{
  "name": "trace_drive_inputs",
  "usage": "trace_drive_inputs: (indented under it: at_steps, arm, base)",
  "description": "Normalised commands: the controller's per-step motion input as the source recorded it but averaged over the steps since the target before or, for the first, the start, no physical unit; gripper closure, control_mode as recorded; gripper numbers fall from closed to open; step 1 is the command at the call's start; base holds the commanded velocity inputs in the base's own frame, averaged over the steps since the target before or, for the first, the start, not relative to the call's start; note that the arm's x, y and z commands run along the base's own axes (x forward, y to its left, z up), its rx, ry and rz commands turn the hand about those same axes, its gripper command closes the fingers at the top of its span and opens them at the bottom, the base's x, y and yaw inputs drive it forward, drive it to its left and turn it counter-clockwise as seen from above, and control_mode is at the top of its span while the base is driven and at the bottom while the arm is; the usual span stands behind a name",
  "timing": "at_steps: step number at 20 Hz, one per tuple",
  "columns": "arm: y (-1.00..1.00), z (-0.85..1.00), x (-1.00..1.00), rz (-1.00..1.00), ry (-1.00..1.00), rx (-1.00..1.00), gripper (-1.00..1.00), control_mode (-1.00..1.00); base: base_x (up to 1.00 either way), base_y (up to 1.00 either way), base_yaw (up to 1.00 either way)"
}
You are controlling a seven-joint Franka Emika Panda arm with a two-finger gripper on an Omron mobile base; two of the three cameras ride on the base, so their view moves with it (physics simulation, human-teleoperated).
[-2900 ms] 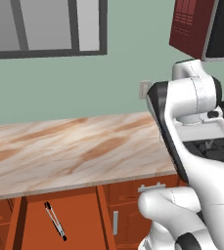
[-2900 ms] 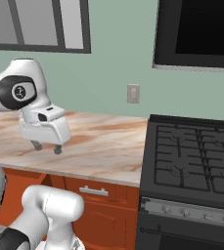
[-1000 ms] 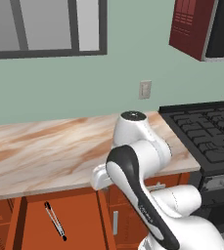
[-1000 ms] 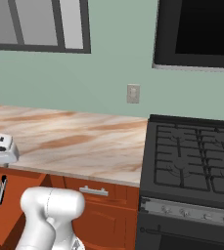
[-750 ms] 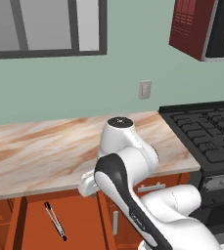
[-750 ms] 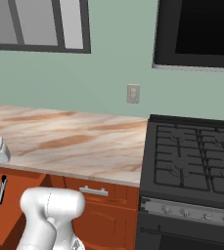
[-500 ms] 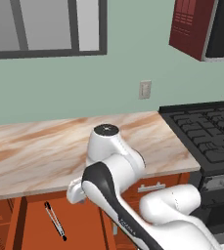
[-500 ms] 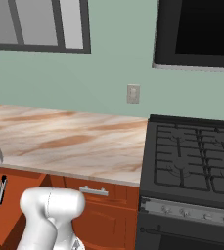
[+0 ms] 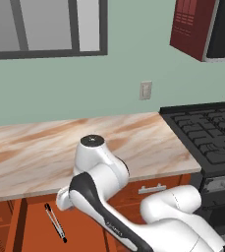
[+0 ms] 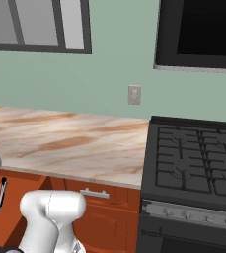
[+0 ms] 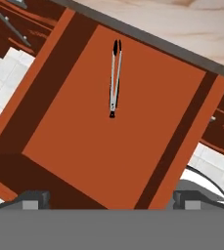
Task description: Take the tongs from the drawer on the left and place them on the dining counter next to the tray containing the hot dog.
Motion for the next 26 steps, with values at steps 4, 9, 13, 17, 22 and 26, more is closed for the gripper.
trace_drive_inputs:
  at_steps: [4, 9, 13, 17, 22, 26]
  arm:
    - [0.01, -0.09, 0.33, -0.04, 0.0, -0.03, -1.0, -1.0]
    - [0.0, -0.22, 0.26, -0.1, 0.0, -0.02, -1.0, -1.0]
    - [0.01, -0.36, 0.17, -0.11, 0.0, 0.0, -1.0, -1.0]
    - [0.1, -0.45, 0.12, -0.09, 0.0, 0.0, -1.0, -1.0]
    - [0.17, -0.46, 0.13, -0.06, 0.0, 0.0, -1.0, -1.0]
    - [0.17, -0.39, 0.13, -0.06, 0.0, 0.01, -1.0, -1.0]
  base:
    - [0.0, 0.0, 0.0]
    - [0.0, 0.0, 0.0]
    - [0.0, 0.0, 0.0]
    - [0.0, 0.0, 0.0]
    - [0.0, 0.0, 0.0]
    - [0.0, 0.0, 0.0]
